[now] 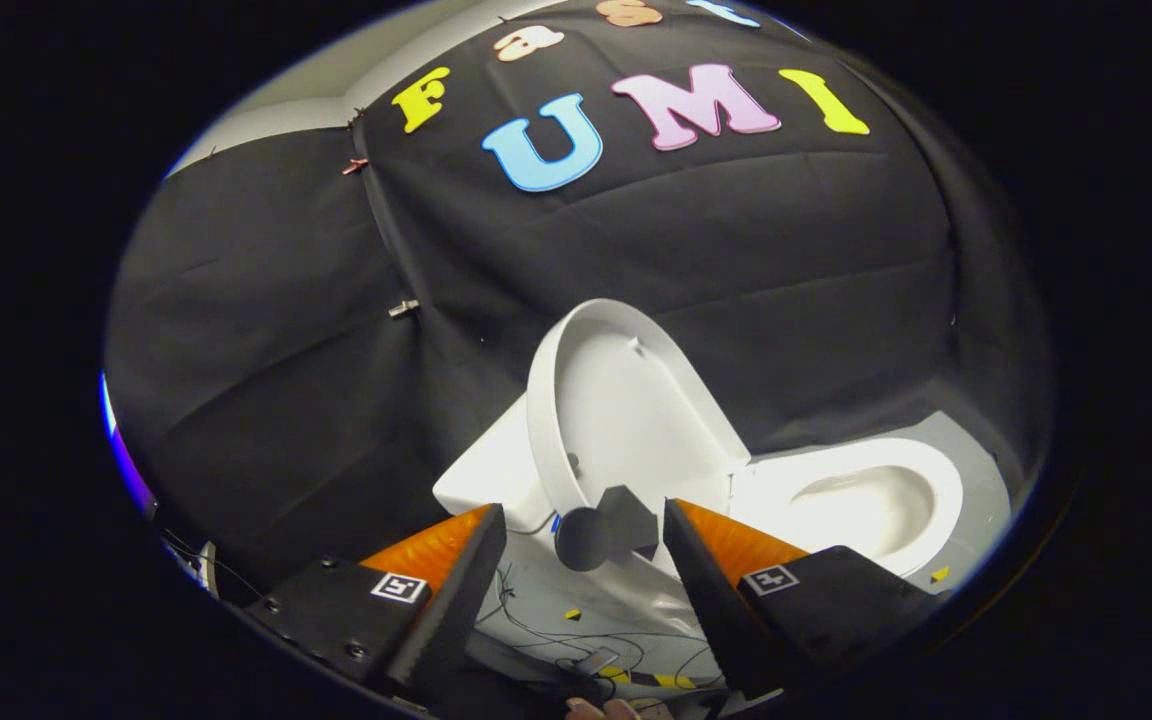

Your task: Open the toilet lid.

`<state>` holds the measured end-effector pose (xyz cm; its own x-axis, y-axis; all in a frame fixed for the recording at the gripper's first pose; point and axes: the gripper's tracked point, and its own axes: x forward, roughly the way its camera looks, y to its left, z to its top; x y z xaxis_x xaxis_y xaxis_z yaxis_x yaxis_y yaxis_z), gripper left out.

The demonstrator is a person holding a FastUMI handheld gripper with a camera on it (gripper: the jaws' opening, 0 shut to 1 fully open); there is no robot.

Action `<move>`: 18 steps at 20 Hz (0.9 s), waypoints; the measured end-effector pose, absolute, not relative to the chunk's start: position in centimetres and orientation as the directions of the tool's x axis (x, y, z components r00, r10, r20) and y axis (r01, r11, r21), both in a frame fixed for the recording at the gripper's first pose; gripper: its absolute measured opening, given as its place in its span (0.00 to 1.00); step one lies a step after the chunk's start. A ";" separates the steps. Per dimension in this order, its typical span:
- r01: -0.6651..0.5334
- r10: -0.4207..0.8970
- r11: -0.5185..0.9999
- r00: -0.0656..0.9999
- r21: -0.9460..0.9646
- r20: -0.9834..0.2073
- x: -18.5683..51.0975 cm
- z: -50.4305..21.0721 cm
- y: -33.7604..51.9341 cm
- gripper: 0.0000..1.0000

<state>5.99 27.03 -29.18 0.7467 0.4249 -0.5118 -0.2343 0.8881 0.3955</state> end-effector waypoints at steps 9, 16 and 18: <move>-0.234 0.268 0.961 0.913 0.145 -0.306 7.0 -14.5 19.0 0.98; -0.172 0.177 0.984 0.974 0.049 -0.140 5.2 -5.0 12.6 0.98; -0.146 0.151 0.988 0.982 0.048 -0.110 4.3 -3.5 10.7 0.98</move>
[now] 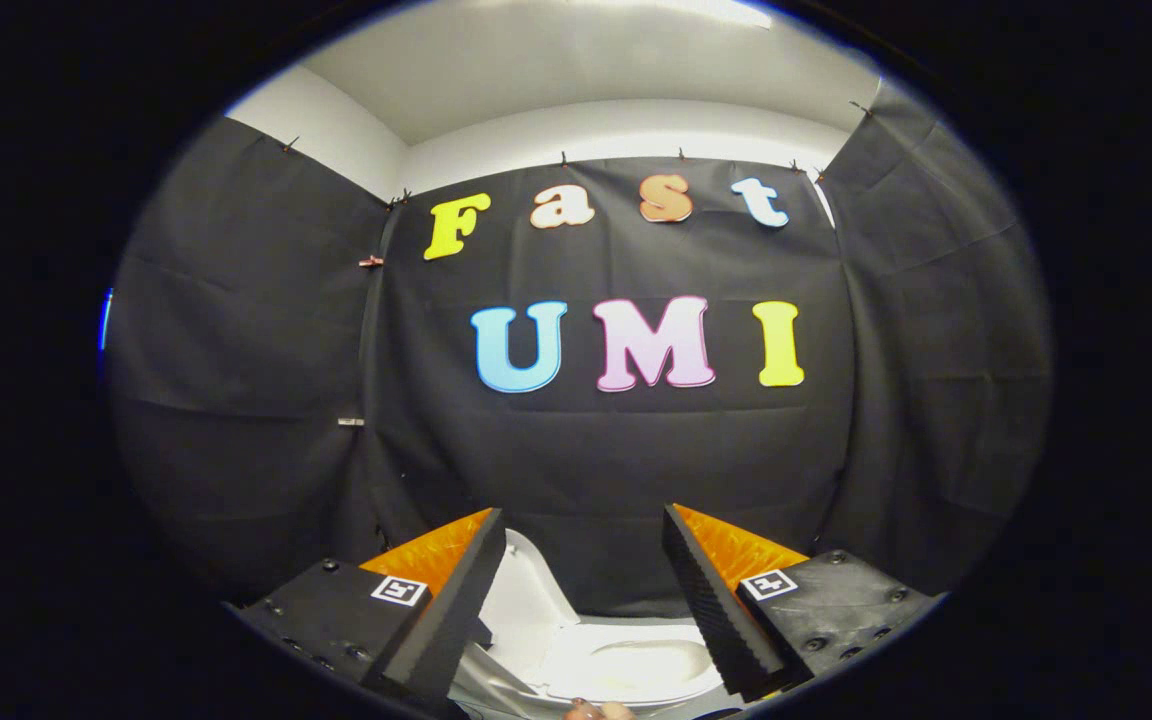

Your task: Open the toilet lid.

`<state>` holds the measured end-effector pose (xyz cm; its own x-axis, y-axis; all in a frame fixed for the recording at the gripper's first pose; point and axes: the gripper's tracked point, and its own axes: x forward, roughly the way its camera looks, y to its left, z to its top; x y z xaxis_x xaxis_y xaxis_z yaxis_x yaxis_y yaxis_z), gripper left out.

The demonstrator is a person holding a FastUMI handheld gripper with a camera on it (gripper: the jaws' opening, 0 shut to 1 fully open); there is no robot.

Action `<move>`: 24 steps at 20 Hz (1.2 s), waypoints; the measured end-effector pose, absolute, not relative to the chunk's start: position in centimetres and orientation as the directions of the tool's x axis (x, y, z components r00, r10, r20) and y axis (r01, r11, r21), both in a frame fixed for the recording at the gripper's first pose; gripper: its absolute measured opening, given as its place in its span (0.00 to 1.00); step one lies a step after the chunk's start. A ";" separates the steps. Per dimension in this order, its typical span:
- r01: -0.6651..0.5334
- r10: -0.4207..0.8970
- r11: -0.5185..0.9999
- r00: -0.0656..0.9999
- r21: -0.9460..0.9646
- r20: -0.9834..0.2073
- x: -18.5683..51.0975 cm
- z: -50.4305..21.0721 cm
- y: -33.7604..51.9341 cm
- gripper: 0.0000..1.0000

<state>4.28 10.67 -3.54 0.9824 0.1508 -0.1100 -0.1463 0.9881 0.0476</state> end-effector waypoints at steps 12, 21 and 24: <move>-0.074 0.076 0.997 0.995 0.029 -0.070 2.0 -1.6 6.1 0.97; -0.081 0.082 0.997 0.994 0.021 -0.070 2.3 -1.7 6.3 0.98; -0.080 0.081 0.997 0.994 0.020 -0.071 2.3 -1.7 6.4 0.98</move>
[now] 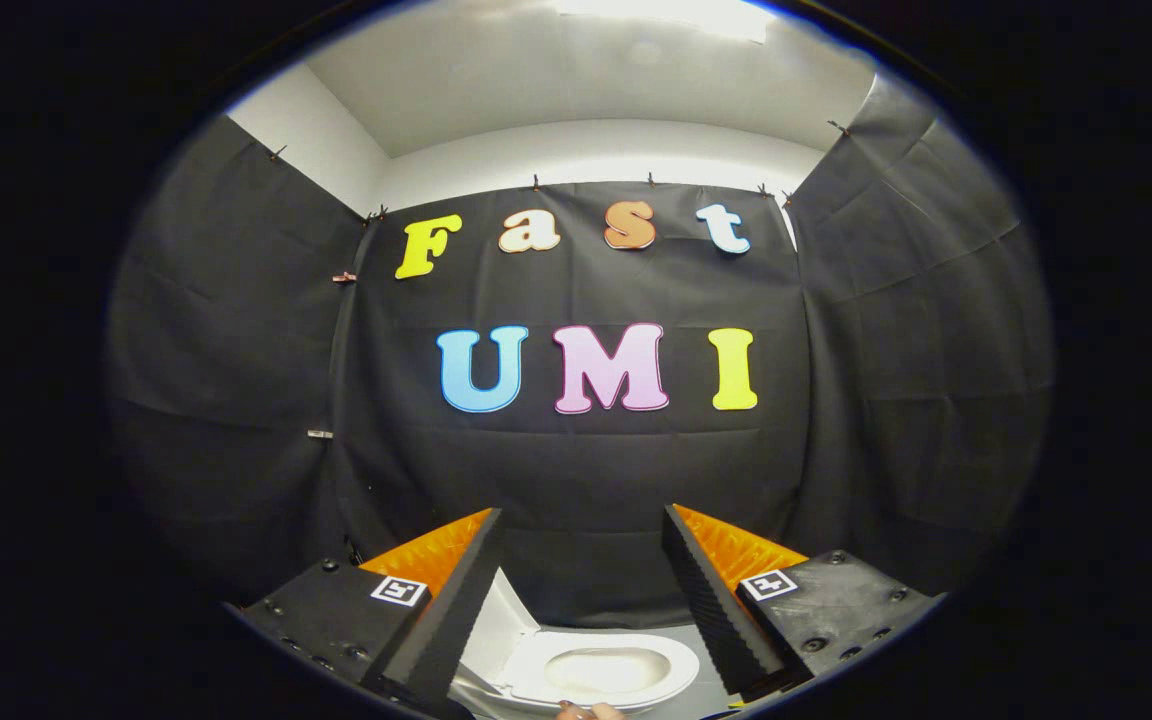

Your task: Open the toilet lid.

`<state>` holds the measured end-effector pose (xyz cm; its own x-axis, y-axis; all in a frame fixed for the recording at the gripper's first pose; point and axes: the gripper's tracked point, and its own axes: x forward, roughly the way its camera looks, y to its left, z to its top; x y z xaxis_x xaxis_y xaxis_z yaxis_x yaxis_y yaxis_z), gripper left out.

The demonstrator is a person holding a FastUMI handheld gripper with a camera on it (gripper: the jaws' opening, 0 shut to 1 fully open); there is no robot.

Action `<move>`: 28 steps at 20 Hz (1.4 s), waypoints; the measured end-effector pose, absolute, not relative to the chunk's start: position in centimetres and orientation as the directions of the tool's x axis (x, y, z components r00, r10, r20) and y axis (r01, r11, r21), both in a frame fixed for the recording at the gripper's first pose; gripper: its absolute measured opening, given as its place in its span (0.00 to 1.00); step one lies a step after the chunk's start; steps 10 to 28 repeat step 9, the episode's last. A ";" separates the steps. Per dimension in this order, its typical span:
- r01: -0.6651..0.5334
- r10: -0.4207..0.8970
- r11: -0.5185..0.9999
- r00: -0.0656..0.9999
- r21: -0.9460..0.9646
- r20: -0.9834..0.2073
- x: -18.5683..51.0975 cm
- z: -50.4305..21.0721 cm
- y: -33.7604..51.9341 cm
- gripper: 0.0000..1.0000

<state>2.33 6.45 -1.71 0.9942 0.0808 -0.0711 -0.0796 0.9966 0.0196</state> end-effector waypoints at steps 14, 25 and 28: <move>-0.084 0.085 0.996 0.994 0.018 -0.072 2.2 -1.9 6.3 0.98; -0.084 0.085 0.996 0.994 0.018 -0.072 2.2 -1.9 6.3 0.98; -0.084 0.085 0.996 0.994 0.018 -0.072 2.2 -1.9 6.3 0.98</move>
